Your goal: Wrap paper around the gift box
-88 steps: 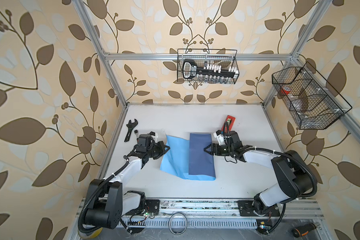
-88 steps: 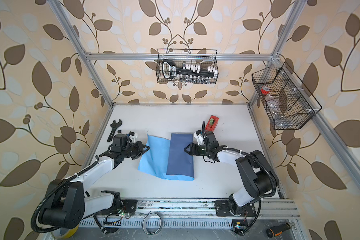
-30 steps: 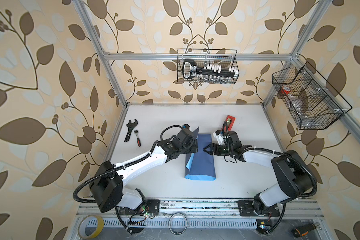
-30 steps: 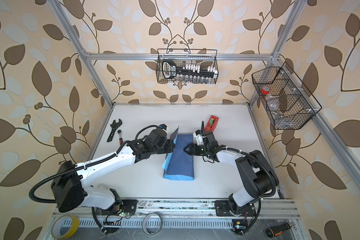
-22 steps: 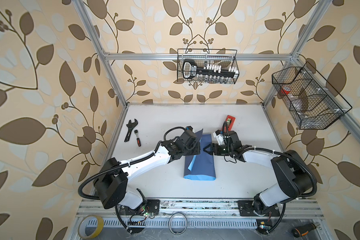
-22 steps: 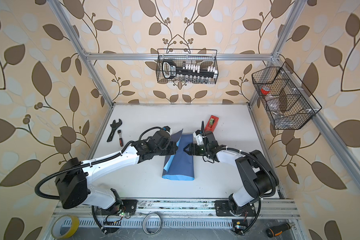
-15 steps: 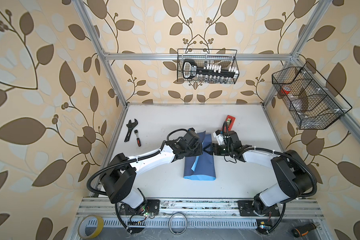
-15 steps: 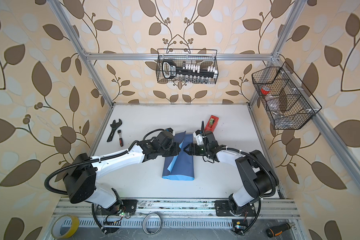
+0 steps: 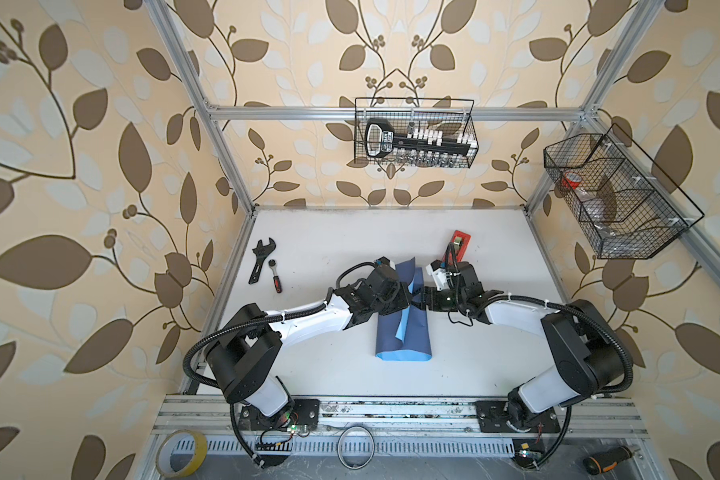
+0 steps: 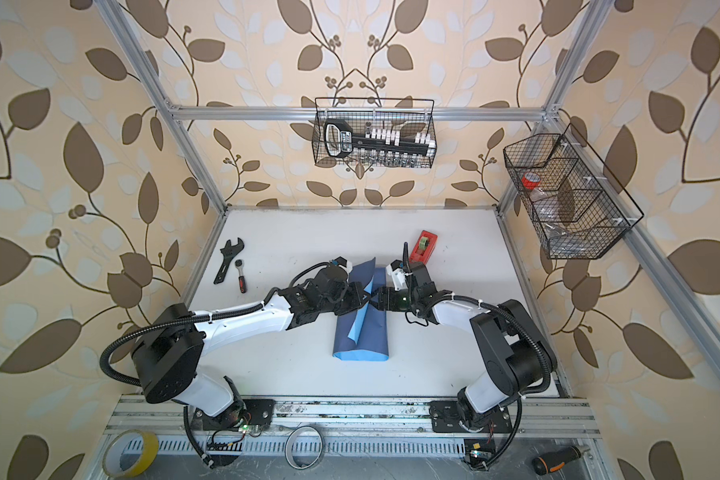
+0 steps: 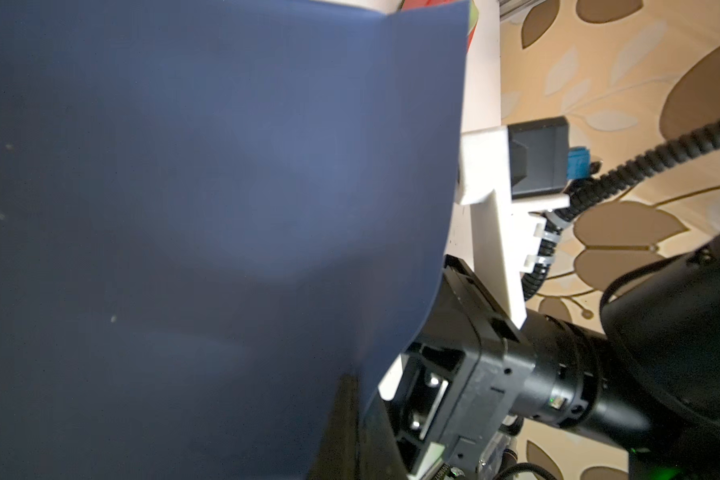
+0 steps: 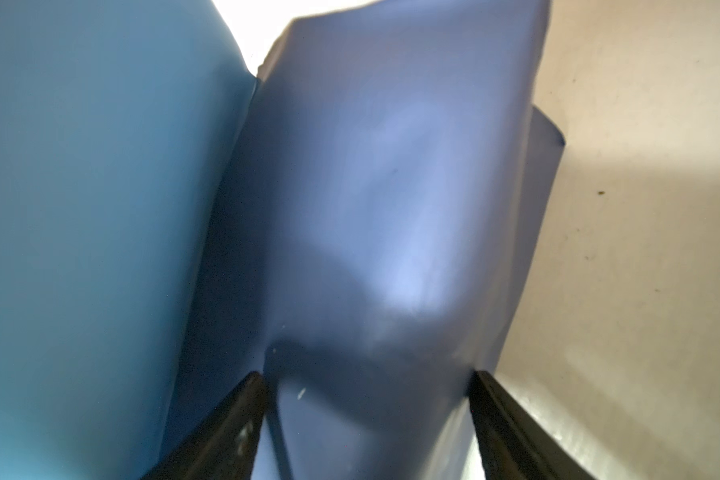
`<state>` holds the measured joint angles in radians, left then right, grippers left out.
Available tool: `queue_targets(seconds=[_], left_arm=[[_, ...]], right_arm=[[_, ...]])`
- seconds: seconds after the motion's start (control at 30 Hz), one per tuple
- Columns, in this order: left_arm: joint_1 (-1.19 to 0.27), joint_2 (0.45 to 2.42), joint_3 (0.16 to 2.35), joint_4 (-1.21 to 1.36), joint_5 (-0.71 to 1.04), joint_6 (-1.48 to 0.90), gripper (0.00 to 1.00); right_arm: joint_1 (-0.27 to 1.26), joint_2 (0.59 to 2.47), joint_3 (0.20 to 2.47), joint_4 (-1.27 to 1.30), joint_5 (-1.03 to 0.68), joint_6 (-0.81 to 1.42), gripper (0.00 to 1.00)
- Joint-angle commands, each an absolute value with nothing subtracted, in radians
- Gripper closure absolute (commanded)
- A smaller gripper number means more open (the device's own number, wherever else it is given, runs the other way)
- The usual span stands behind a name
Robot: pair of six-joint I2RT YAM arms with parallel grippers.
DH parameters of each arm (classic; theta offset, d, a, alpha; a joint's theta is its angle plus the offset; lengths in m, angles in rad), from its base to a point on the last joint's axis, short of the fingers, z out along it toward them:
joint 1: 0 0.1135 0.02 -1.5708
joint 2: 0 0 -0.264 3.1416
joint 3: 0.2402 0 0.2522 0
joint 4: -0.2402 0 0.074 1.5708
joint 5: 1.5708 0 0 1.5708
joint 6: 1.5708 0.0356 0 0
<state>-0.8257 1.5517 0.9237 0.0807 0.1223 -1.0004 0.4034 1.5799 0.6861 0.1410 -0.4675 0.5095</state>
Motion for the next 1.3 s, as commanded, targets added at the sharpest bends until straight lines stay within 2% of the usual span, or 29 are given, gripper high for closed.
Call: queue_targets(seconds=[0.0, 0.6, 1.27], left_arm=[[-0.834, 1.552, 0.887, 0.222, 0.139, -1.067, 1.00], [-0.833, 1.578, 0.686, 0.597, 0.102, -1.201, 1.00], [-0.833, 1.708, 0.581, 0.866, 0.137, -1.197, 1.00]], right_arm=[[0.419, 1.650, 0.628, 0.027, -0.445, 0.505, 0.23], [0.405, 1.690, 0.583, 0.150, -0.534, 0.593, 0.23], [0.408, 1.673, 0.596, 0.116, -0.520, 0.581, 0.23]])
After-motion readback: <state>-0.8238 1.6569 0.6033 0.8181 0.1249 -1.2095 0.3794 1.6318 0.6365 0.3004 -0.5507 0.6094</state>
